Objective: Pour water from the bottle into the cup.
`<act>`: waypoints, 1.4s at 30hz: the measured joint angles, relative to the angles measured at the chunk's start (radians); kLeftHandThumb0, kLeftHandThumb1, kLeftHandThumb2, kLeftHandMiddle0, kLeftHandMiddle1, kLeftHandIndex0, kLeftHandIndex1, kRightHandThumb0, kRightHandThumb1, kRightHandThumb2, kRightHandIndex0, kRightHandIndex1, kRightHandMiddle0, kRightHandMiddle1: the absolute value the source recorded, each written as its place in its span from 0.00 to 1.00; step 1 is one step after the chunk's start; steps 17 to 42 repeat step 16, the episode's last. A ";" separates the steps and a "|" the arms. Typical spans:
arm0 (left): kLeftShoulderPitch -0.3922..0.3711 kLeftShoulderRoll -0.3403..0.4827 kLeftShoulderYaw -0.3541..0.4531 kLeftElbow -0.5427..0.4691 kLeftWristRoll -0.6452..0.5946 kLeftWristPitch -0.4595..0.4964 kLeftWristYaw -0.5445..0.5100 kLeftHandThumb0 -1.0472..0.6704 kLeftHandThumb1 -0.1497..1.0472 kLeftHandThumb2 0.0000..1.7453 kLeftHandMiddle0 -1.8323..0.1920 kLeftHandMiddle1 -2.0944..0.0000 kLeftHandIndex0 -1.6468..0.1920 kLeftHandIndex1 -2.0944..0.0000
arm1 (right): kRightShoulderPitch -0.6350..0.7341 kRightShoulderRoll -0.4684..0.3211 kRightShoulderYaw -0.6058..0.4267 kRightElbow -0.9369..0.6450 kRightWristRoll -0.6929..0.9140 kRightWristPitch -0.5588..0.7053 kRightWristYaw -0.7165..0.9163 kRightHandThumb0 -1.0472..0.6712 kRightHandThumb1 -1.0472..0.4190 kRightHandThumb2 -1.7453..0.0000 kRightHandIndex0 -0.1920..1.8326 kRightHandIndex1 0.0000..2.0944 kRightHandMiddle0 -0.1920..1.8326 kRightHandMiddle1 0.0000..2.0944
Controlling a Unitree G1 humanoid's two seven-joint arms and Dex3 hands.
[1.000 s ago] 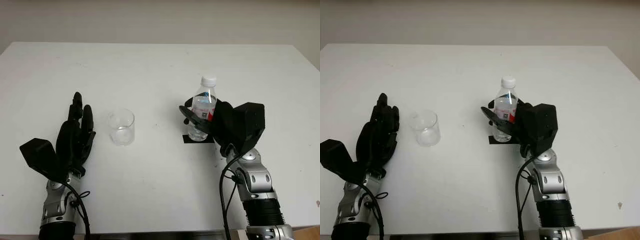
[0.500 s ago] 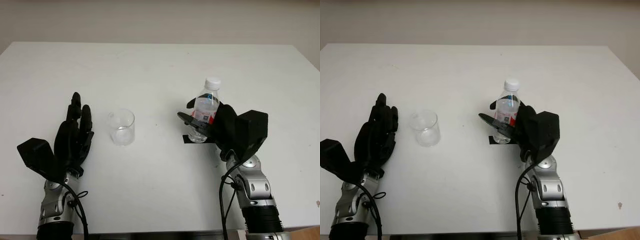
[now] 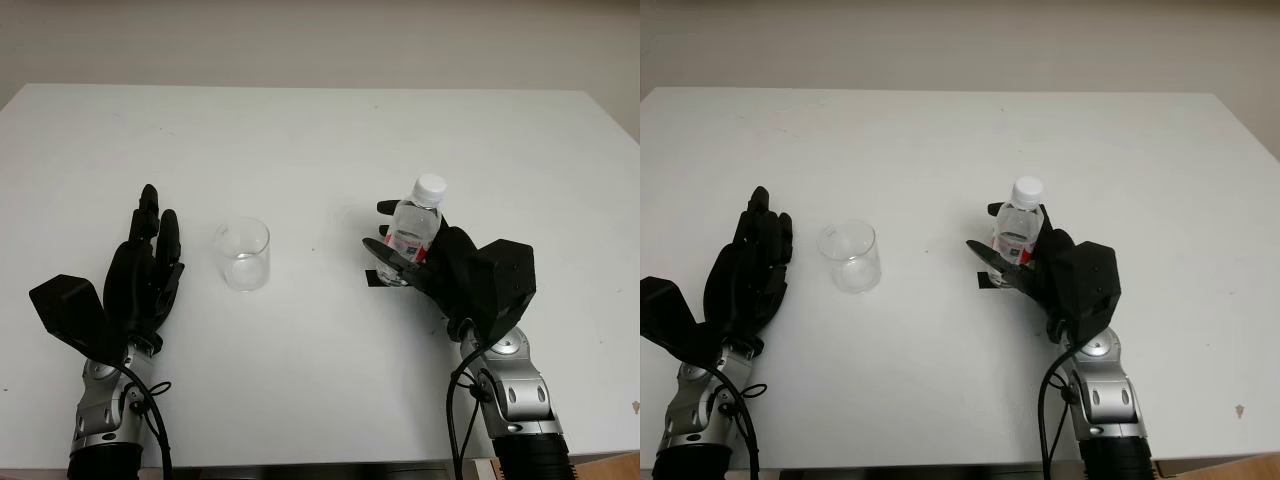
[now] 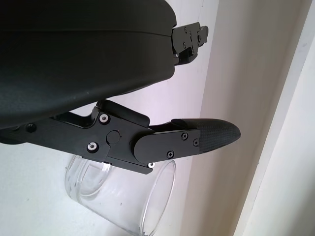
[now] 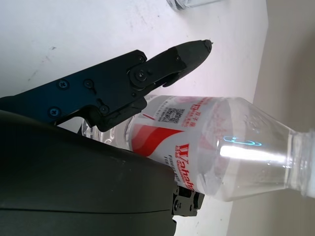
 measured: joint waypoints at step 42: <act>0.000 0.001 -0.001 0.000 0.001 -0.001 -0.001 0.20 1.00 0.29 0.99 0.97 0.99 0.97 | 0.002 -0.074 0.031 0.041 -0.093 -0.130 0.041 0.02 0.11 0.97 0.00 0.00 0.00 0.00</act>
